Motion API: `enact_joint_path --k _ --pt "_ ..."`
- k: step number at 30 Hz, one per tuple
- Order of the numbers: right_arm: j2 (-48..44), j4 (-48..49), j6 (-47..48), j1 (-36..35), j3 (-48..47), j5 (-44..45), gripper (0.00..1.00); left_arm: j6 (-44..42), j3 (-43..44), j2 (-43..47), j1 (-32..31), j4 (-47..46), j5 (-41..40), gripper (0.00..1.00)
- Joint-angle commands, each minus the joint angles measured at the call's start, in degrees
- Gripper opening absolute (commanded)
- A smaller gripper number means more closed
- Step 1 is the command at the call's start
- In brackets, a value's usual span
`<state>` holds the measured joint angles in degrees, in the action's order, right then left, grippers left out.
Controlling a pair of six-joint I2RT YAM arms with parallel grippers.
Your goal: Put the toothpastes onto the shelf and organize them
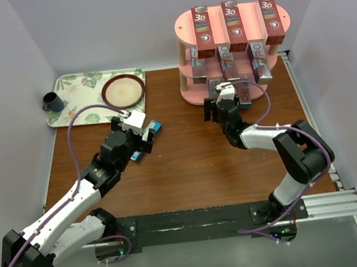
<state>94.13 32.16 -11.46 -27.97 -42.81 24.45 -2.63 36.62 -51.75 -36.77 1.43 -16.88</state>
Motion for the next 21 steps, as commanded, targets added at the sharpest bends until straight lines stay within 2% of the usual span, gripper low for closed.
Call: enact_joint_path --k 1,10,17,21 --pt "-6.49 -3.5 -3.21 -0.95 3.43 -3.79 0.87 -0.53 0.03 0.42 0.3 -1.7 1.06 0.98" --pt "-20.37 -10.36 -5.32 -4.02 10.9 -11.51 0.89 -0.88 0.29 -1.51 0.3 0.59 1.59 0.98" --pt "-32.84 -16.07 -4.71 -4.82 15.2 -17.41 0.89 -1.15 3.8 -10.81 0.56 5.76 2.38 0.99" --pt "-37.95 -18.8 -3.48 -4.82 17.49 -17.59 0.89 0.7 9.42 -18.29 4.24 11.56 8.78 0.99"
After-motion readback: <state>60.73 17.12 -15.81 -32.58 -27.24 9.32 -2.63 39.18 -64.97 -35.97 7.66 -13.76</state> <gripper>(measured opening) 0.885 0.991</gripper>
